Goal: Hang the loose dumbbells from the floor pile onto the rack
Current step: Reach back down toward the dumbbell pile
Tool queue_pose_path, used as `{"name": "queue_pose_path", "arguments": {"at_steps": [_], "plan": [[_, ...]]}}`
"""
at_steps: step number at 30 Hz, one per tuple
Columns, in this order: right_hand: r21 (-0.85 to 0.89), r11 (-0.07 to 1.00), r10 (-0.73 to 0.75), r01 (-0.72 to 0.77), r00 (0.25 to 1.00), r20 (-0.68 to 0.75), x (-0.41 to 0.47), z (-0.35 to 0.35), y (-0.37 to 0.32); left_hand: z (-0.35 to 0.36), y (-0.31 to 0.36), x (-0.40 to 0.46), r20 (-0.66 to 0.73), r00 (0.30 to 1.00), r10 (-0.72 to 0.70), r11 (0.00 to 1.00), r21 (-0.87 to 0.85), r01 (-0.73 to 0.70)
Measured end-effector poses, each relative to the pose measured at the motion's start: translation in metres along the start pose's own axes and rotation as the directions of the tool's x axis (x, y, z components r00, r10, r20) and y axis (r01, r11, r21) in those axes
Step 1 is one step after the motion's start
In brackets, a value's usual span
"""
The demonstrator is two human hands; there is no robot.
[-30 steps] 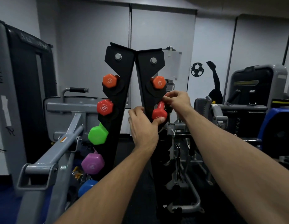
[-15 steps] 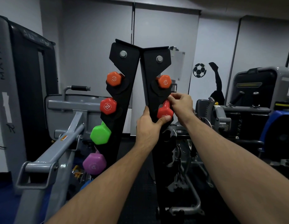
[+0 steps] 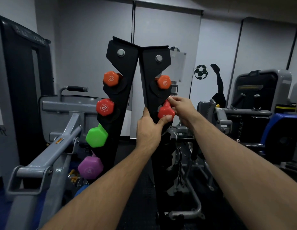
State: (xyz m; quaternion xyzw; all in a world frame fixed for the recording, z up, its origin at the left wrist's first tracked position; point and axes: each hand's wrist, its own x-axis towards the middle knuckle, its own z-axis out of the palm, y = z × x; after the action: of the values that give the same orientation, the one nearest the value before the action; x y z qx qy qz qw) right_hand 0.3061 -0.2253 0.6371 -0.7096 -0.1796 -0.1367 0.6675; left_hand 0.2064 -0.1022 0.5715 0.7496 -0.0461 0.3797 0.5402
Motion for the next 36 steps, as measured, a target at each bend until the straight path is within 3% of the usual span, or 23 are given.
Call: {"name": "queue_pose_path", "arguments": {"at_steps": [7,14,18,26,36], "plan": [[0.102,0.992,0.089,-0.075,0.986,-0.138,0.004,0.007,0.01,-0.001,0.012,0.008,-0.058,0.996,-0.067,0.996,0.052,0.07],[0.02,0.993,0.113,-0.112,0.992,-0.064,0.012,0.019,0.006,0.003,0.008,0.005,-0.02,0.999,-0.05,0.99,0.131,0.053],[0.104,0.981,0.166,-0.162,0.986,-0.028,0.007,0.014,0.008,0.004,0.005,0.004,-0.025,0.998,-0.052,0.988,0.147,0.055],[-0.028,0.99,0.14,-0.138,0.987,0.079,0.005,0.001,0.006,0.004,0.004,0.001,-0.065,0.997,-0.048,0.989,0.136,0.057],[-0.143,0.979,0.153,-0.143,0.986,0.062,0.011,0.008,0.005,0.003,0.01,0.007,-0.118,0.986,-0.119,0.985,0.112,0.133]]}}
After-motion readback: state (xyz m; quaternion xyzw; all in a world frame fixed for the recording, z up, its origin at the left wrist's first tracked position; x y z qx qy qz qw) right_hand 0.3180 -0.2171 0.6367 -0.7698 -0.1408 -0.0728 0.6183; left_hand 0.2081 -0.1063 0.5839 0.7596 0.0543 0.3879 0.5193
